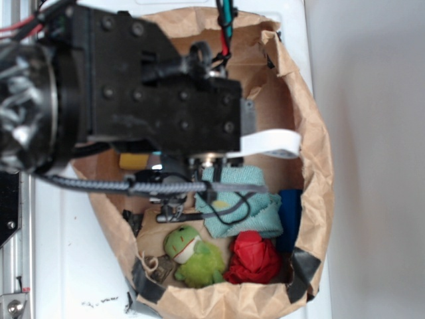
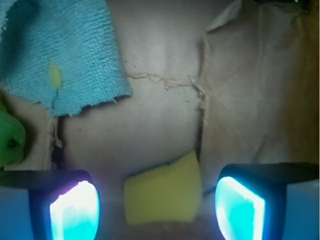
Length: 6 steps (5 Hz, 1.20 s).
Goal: Grab the green sponge.
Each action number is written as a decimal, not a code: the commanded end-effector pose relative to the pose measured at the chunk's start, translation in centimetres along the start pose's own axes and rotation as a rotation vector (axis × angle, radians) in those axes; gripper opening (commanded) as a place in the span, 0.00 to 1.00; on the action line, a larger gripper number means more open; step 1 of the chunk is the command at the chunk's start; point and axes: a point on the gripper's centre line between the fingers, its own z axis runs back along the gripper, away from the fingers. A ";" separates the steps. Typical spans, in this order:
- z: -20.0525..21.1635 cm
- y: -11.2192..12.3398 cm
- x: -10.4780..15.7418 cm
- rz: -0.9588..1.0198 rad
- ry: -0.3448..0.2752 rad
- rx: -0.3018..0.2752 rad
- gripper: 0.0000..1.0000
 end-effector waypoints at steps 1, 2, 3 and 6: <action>-0.3 -0.4 0.6 -0.025 -0.069 0.070 1.00; -0.6 -0.6 0.1 -0.049 -0.078 0.102 1.00; -1.7 -0.8 0.3 -0.042 -0.082 0.166 1.00; -2.6 -1.3 -0.4 -0.094 -0.048 0.278 1.00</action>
